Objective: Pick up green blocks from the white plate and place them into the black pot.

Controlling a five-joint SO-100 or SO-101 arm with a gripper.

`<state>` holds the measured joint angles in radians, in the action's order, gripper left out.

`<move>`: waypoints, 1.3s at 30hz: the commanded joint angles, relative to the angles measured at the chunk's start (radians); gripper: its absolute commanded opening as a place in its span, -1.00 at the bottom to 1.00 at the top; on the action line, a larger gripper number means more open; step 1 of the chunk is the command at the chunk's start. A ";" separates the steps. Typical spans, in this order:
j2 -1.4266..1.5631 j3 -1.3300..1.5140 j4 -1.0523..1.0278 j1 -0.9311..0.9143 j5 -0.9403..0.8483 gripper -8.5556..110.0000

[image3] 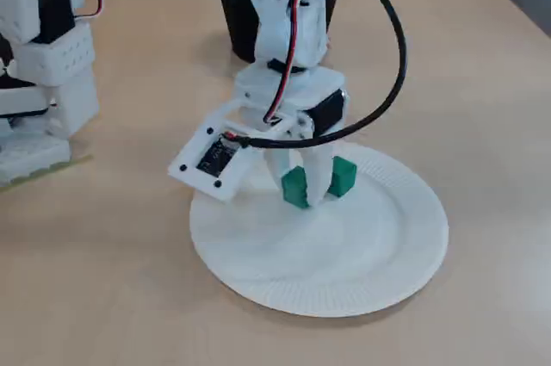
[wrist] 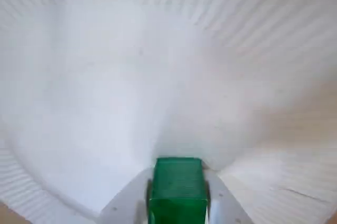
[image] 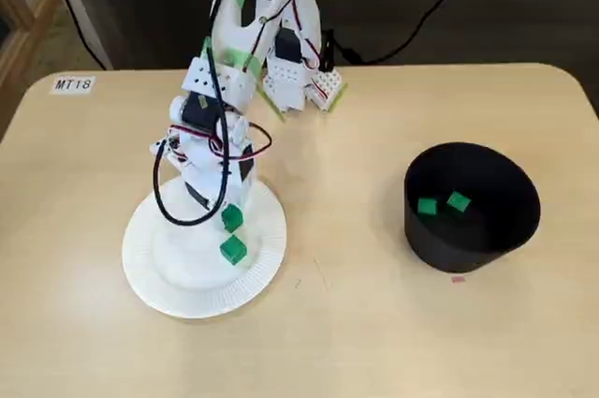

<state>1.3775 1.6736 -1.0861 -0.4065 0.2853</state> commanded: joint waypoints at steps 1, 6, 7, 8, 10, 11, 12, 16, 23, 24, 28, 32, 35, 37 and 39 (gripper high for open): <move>0.118 -0.121 0.020 -0.017 -0.006 -0.90; 0.295 -0.319 0.015 0.098 0.071 -0.90; 0.316 -0.359 0.018 0.158 0.091 -0.90; 0.328 -0.396 0.020 0.225 0.097 -0.90; 0.341 -0.440 0.018 0.374 0.095 -0.90; 0.351 -0.440 0.034 0.448 0.083 -0.90; 0.356 -0.440 0.048 0.520 0.052 -0.90; 0.357 -0.417 0.067 0.749 -0.087 -0.90; 0.258 -0.417 0.067 0.908 -0.232 -0.90; 0.239 -0.417 0.061 0.914 -0.245 -0.90; 0.163 -0.414 0.040 0.920 -0.288 -0.90; 0.137 -0.414 -0.015 0.925 -0.308 -0.90; 0.161 -0.414 -0.106 0.951 -0.311 -0.90; 0.187 -0.414 -0.173 0.979 -0.307 -0.90; 0.206 -0.414 -0.227 1.008 -0.299 -0.90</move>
<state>1.5156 1.2855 -1.2502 0.5630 -0.0184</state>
